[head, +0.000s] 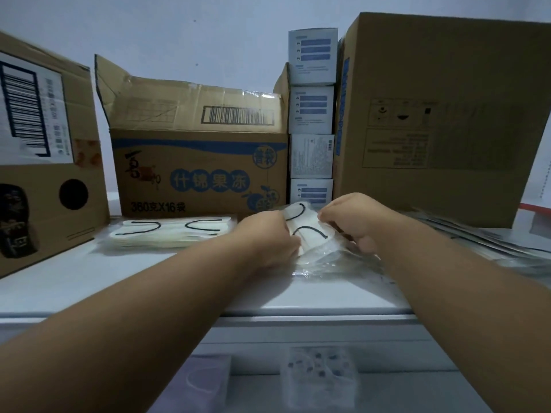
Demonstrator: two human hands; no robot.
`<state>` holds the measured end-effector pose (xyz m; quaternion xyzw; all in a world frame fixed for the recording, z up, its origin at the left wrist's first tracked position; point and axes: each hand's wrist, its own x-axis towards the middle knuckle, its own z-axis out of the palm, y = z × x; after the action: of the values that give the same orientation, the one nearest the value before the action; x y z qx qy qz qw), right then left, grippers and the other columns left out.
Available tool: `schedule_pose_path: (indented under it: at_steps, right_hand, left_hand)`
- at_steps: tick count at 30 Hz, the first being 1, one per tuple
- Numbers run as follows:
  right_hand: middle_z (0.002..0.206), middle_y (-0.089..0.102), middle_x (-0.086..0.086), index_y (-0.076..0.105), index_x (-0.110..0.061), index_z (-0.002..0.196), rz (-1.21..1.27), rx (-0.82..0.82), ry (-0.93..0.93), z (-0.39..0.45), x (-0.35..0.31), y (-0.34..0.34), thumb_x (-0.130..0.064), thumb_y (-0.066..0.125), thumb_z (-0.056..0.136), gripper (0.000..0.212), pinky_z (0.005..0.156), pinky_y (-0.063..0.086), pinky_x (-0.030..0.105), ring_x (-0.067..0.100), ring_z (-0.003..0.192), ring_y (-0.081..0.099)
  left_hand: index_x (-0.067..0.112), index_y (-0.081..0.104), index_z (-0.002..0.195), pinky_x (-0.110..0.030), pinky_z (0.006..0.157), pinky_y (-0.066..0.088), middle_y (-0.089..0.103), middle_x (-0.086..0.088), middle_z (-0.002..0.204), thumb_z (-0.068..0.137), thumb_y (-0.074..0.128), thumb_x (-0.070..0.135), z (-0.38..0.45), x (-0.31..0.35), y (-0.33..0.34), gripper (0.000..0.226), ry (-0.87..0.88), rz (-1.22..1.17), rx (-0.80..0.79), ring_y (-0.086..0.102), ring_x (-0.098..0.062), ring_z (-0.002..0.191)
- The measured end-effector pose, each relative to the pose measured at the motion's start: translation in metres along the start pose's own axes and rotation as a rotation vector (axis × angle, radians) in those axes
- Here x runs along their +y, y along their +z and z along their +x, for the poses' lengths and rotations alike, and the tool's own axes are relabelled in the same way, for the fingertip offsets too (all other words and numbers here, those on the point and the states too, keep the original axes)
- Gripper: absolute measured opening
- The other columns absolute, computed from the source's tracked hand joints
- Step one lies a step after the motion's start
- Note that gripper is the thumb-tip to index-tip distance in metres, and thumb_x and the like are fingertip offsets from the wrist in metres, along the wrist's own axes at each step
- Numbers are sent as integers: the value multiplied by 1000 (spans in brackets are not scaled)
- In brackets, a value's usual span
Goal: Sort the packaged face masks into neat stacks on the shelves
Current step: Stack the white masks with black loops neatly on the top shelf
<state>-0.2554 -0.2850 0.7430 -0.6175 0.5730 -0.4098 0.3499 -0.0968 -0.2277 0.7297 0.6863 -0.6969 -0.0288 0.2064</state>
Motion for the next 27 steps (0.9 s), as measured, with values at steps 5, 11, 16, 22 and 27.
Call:
schedule_pose_path:
  at_steps: [5,11,16,22,27]
  right_hand:
    - [99,65,14,70,-2,98,263,-4,60,1,4,-2,-4,80,77,24,70,50,34,22,85,58]
    - [123,60,12,59,-6,129,265,-114,40,-3,-1,9,1,80,73,60,96,51,44,32,112,60]
    - [123,60,20,55,-16,133,466,-171,-1,-8,-5,11,16,70,74,69,87,58,51,38,104,67]
    - [118,62,8,40,-23,145,639,-114,-223,-23,-15,2,12,70,80,80,68,61,40,24,93,72]
    - [126,56,2,12,-28,157,556,-155,-243,-31,-20,13,4,75,80,104,86,58,47,23,108,64]
  left_hand:
    - [24,61,96,-35,71,54,69,2,90,85,68,47,3,-6,-2,26,-63,-289,31,66,-17,82]
    - [25,61,93,-33,69,52,69,3,90,82,77,44,7,-11,-5,28,-89,-460,43,65,-14,80]
    - [18,58,113,-33,71,52,61,-1,95,79,82,30,10,-17,-7,44,-160,-789,101,59,-16,80]
    - [12,53,133,-30,60,43,58,-8,100,82,78,36,9,-22,-19,62,-221,-1109,63,53,-20,77]
    - [16,60,119,-32,57,54,73,-8,103,93,65,10,2,-18,-24,27,-6,-1201,49,73,-24,86]
